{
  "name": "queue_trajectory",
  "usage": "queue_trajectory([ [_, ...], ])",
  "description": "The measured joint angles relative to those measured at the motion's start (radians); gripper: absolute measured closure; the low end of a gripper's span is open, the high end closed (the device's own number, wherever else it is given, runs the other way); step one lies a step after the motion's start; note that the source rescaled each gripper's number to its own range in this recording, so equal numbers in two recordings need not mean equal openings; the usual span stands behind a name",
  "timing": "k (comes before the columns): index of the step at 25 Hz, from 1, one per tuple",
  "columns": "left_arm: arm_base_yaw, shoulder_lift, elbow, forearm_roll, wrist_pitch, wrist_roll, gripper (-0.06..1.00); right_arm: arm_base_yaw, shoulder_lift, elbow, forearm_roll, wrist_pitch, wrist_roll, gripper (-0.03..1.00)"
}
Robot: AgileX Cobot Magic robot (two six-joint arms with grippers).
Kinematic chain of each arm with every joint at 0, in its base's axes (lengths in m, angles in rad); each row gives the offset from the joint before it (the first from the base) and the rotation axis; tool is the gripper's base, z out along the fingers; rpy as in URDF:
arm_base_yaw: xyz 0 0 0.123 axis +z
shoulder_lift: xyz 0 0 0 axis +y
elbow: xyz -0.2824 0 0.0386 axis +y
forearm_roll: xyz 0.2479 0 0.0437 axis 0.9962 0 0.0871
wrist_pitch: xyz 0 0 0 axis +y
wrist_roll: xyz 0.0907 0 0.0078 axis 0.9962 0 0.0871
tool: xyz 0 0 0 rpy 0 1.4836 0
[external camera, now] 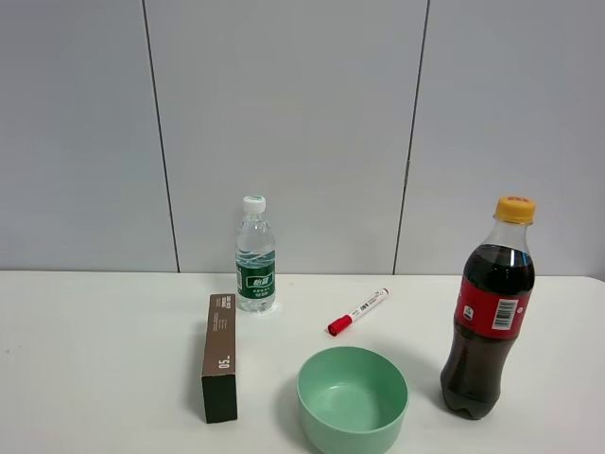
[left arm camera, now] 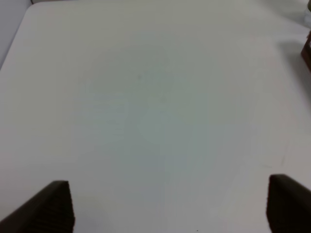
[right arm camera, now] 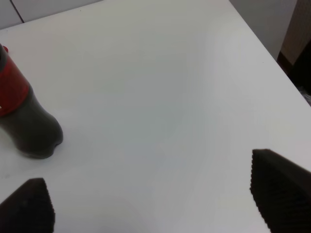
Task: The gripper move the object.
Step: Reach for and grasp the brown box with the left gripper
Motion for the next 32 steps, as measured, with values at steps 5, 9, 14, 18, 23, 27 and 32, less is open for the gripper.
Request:
queue_trajectory([
  [5, 0.0, 0.0, 0.0, 0.0, 0.0, 0.0, 0.0, 0.0, 0.0, 0.0, 0.0, 0.0, 0.0, -0.03],
  [9, 0.0, 0.0, 0.0, 0.0, 0.0, 0.0, 0.0, 0.0, 0.0, 0.0, 0.0, 0.0, 0.0, -0.03],
  [14, 0.0, 0.0, 0.0, 0.0, 0.0, 0.0, 0.0, 0.0, 0.0, 0.0, 0.0, 0.0, 0.0, -0.03],
  [18, 0.0, 0.0, 0.0, 0.0, 0.0, 0.0, 0.0, 0.0, 0.0, 0.0, 0.0, 0.0, 0.0, -0.03],
  [23, 0.0, 0.0, 0.0, 0.0, 0.0, 0.0, 0.0, 0.0, 0.0, 0.0, 0.0, 0.0, 0.0, -0.03],
  [27, 0.0, 0.0, 0.0, 0.0, 0.0, 0.0, 0.0, 0.0, 0.0, 0.0, 0.0, 0.0, 0.0, -0.03],
  [32, 0.0, 0.0, 0.0, 0.0, 0.0, 0.0, 0.0, 0.0, 0.0, 0.0, 0.0, 0.0, 0.0, -0.03],
])
